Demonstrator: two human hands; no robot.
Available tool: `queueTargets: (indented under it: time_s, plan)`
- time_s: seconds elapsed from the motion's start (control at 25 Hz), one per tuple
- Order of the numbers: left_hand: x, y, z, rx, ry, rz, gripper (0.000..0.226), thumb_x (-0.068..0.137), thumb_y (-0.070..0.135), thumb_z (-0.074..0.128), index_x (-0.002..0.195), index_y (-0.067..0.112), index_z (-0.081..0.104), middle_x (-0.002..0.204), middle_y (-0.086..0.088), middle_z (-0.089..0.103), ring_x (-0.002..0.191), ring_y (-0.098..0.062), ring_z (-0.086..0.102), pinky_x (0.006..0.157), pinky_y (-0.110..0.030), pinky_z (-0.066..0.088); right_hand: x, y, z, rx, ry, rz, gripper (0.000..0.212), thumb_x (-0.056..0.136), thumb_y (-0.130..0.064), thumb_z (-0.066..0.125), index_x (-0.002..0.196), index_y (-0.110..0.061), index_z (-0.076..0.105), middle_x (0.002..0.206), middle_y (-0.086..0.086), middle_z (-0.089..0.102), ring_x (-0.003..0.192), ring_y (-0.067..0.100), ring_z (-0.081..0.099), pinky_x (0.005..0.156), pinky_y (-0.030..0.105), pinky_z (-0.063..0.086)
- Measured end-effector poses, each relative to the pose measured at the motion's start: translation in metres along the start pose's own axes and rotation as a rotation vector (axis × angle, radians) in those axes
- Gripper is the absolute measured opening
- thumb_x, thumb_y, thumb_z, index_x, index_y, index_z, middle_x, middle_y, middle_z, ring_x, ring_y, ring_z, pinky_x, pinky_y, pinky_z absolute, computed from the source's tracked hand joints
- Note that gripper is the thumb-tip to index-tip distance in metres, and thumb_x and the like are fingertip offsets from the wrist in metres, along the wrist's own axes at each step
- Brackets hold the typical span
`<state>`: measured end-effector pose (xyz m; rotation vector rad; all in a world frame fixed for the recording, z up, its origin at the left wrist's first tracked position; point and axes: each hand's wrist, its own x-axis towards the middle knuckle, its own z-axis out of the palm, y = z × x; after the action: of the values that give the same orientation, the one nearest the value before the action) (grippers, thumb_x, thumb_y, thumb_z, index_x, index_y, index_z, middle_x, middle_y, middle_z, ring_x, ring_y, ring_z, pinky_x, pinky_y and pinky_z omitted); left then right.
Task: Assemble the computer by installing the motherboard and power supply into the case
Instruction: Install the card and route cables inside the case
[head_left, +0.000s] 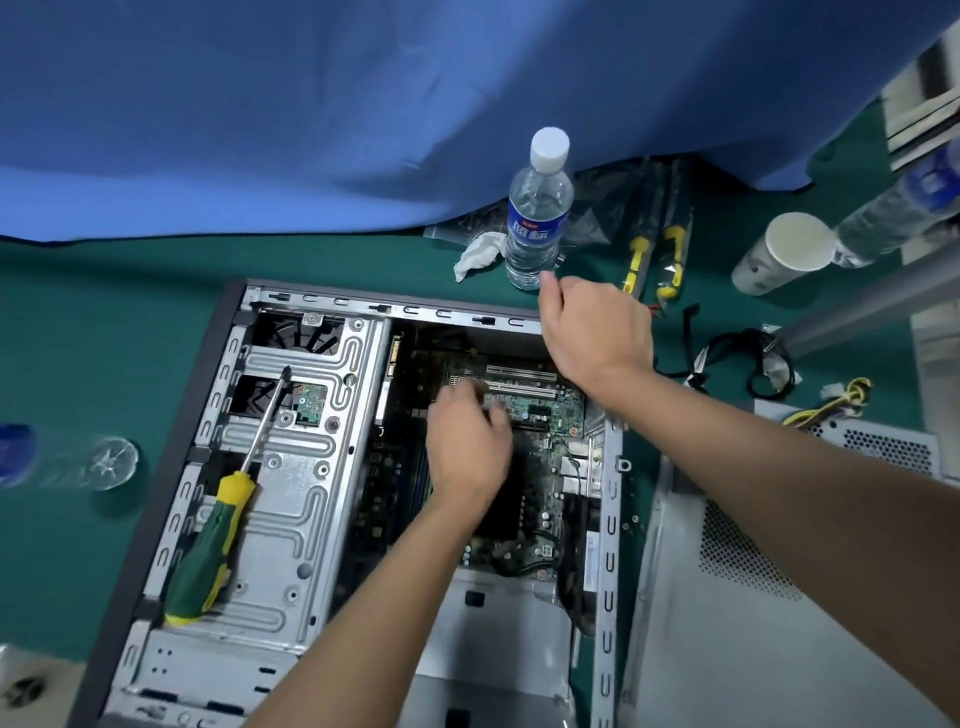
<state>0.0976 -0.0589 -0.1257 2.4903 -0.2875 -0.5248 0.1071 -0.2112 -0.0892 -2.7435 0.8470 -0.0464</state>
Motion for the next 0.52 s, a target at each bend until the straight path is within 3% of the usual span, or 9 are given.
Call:
queueTargets:
  time_s: [0.16,0.36,0.52]
  plan:
    - [0.042,-0.005,0.008,-0.052,0.063,-0.196,0.034,0.098,0.028,0.056,0.119,0.002,0.056,0.118,-0.016,0.06,0.11,-0.034,0.057,0.093,-0.04,0.046,0.002,0.002,0.003,0.012,-0.001,-0.001,0.053,0.105,-0.044,0.023,0.067,-0.018,0.05,0.064,0.004,0.058,0.06,0.028,0.054,0.058,0.034,0.037]
    - [0.065,-0.01,0.022,-0.337,0.082,-0.362,0.035,0.093,0.036,0.065,0.108,0.006,0.06,0.105,-0.012,0.069,0.099,-0.031,0.063,0.082,-0.031,0.046,0.004,0.002,0.006,0.015,0.016,-0.021,0.054,0.104,-0.045,0.024,0.06,-0.02,0.044,0.058,0.0,0.052,0.056,0.025,0.051,0.057,0.033,0.034]
    - [0.07,-0.01,0.026,-0.386,0.1,-0.366,0.025,0.091,0.032,0.067,0.1,0.009,0.061,0.094,-0.007,0.068,0.089,-0.027,0.063,0.077,-0.031,0.047,0.006,0.005,0.009,0.02,0.017,-0.018,0.053,0.103,-0.046,0.025,0.06,-0.02,0.041,0.058,0.0,0.05,0.059,0.028,0.051,0.059,0.034,0.034]
